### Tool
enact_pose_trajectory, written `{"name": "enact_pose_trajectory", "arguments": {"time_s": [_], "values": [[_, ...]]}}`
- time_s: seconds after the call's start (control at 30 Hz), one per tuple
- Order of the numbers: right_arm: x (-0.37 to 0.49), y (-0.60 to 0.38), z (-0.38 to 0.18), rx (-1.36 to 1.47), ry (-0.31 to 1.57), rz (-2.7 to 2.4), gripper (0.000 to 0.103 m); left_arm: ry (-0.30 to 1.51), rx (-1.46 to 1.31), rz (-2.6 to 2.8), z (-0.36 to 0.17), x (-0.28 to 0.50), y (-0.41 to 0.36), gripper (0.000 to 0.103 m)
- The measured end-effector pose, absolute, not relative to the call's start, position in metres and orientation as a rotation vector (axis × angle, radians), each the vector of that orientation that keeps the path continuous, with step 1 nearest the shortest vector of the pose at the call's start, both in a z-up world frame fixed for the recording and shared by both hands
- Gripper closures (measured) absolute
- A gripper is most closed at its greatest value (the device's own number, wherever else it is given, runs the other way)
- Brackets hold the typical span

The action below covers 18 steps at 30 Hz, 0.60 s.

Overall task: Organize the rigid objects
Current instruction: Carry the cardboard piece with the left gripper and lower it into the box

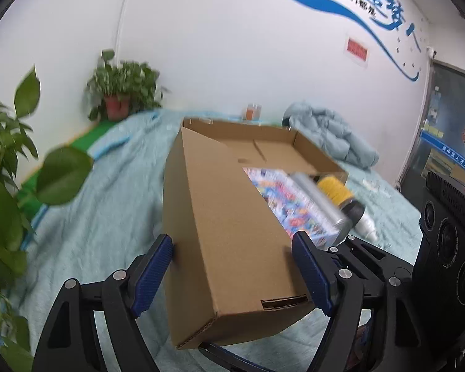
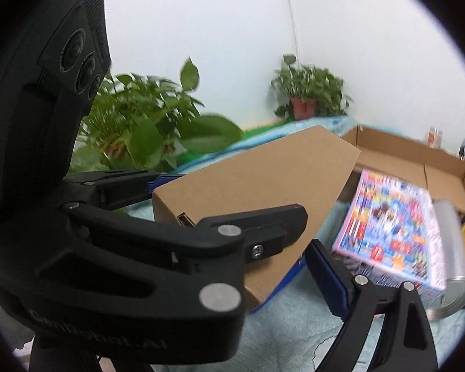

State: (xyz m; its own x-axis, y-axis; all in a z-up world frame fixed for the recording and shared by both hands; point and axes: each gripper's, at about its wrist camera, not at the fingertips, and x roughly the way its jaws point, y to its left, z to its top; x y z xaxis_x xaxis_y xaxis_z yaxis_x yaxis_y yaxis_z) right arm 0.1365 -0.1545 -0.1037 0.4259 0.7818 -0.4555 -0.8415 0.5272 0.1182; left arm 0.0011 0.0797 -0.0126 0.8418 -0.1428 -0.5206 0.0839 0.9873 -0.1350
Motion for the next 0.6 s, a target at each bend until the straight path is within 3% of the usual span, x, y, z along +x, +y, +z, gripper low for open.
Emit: {"name": "enact_pose_trajectory", "arguments": {"time_s": [0.23, 0.6], "values": [[0.149, -0.161, -0.074, -0.186, 0.405, 0.971, 0.011, 0.464, -0.08, -0.183, 0.026, 0.018, 0.071, 0.027], [0.244, -0.137, -0.049, -0.343, 0.387, 0.907, 0.011, 0.461, -0.097, -0.287, 0.06, 0.153, 0.078, 0.027]]}}
